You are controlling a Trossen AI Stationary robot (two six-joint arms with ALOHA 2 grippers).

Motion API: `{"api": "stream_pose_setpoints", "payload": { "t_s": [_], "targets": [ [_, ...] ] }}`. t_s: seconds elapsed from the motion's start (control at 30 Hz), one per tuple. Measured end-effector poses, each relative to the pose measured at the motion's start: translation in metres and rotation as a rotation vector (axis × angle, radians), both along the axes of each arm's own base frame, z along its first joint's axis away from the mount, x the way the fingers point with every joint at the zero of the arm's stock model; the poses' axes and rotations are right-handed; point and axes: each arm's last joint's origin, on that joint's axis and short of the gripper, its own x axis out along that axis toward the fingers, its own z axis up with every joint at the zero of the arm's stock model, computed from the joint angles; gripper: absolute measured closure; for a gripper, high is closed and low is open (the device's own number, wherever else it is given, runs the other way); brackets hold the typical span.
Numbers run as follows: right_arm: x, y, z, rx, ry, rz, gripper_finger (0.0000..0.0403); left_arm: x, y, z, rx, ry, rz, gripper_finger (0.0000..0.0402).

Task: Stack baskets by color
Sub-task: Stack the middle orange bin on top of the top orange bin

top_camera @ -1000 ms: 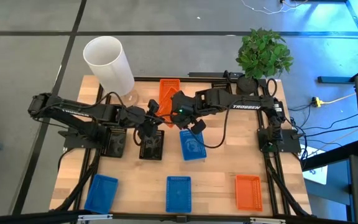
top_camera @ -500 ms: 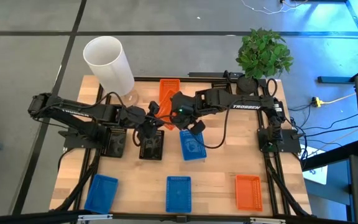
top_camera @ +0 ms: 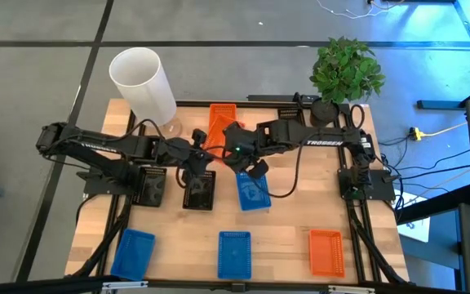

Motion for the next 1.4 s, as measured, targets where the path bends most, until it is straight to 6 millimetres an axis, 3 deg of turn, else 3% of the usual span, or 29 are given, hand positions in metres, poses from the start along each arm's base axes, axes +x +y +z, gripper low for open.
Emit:
{"api": "stream_pose_setpoints", "payload": {
  "t_s": [0.17,0.3,0.53,0.77,1.0,1.4],
  "targets": [
    [-0.003,0.004,0.003,-0.078,-0.002,-0.038,0.0249,0.000,0.005,0.000,-0.024,-0.009,0.039,0.0401],
    [-0.013,0.004,0.017,-0.099,-0.050,-0.117,0.0249,0.000,0.016,0.000,-0.061,-0.025,0.122,0.0401],
    [-0.042,0.002,0.050,0.045,-0.186,-0.306,0.0249,-0.001,0.049,-0.003,-0.150,-0.072,0.327,0.0401],
    [-0.065,-0.008,0.072,0.270,-0.287,-0.508,0.0249,0.005,0.089,-0.023,-0.283,-0.040,0.429,0.0401],
    [-0.072,-0.017,0.075,0.400,-0.342,-0.752,0.0249,0.023,0.108,-0.041,-0.323,-0.061,0.406,0.0401],
    [-0.074,-0.017,0.074,0.393,-0.324,-0.756,0.0249,0.036,0.132,-0.074,-0.306,0.014,0.414,0.0401]
  ]
}}
